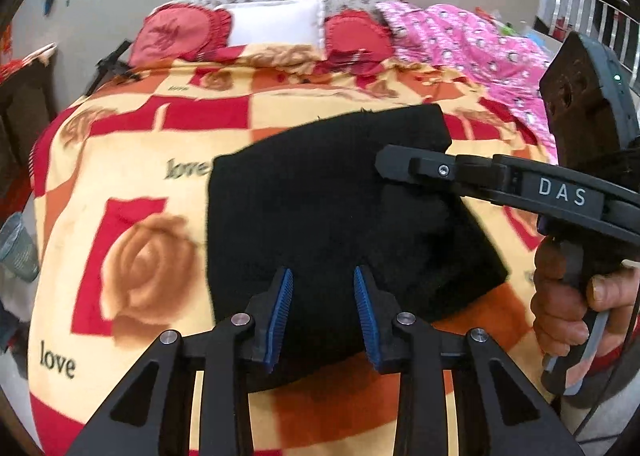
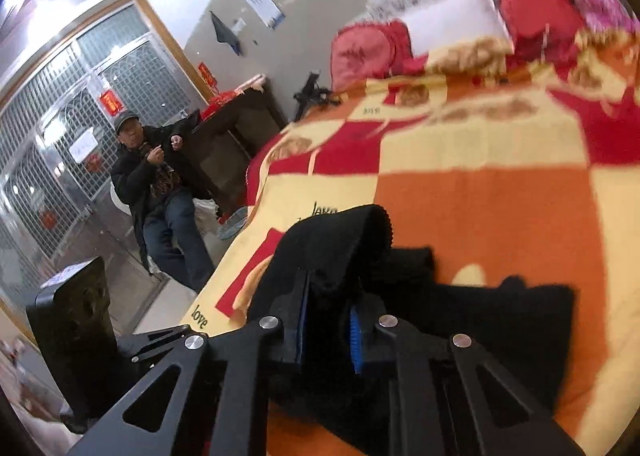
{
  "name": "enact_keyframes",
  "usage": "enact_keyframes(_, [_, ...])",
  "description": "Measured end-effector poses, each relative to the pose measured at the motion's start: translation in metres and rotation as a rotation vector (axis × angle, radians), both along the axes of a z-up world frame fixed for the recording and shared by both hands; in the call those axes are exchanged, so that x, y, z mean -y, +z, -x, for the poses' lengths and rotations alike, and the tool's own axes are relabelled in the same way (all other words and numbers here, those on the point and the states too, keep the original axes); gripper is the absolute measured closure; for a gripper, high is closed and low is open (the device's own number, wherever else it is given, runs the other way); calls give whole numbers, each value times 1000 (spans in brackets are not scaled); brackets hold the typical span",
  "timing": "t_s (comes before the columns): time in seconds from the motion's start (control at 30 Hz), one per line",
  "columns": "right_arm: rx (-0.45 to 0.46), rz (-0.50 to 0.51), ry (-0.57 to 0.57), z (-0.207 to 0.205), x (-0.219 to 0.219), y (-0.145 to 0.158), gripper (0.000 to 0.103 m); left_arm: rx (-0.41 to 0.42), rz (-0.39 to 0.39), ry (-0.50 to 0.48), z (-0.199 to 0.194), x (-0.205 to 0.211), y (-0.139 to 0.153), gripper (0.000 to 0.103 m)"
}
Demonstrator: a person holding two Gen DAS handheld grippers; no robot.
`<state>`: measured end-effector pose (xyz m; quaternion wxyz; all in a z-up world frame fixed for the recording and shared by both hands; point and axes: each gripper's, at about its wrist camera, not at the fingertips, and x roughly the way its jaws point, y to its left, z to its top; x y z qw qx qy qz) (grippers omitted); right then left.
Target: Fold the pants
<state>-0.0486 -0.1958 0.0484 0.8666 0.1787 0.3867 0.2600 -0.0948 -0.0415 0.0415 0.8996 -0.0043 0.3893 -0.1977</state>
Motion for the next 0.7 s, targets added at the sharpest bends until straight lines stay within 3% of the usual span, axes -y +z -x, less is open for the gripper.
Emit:
enact_keyframes(0.2, [42,13,-89,23,49,20,88,-6,40,-121,-7,29,4,72])
enact_keyframes(0.33, [-56,65,-168,14,73,-10,85,-69,-3,-133,-28,37,-22,71])
enact_keyframes(0.37, [-88,110,-176,9,71,-22,77,-76,3,-129,-31,33,-23,71])
enact_keyframes(0.43, [-108,172,-190,3,66,-30,73,-82,23,-125,-34,23,-13,71])
enact_keyframes(0.5, [-86,197,-203,8,72,-20,62,-47,16,-102,-35,10,1,71])
enact_keyframes(0.53, [-64,228,-224,11,74,-13,51,-4,-9,-68,-34,-1,10,69])
enact_keyframes(0.6, [-3,272,-264,22,80,10,50,37,-34,-13,-35,-13,21,59])
enact_keyframes(0.7, [61,220,-245,32,82,34,50,37,-50,49,-46,-23,24,59])
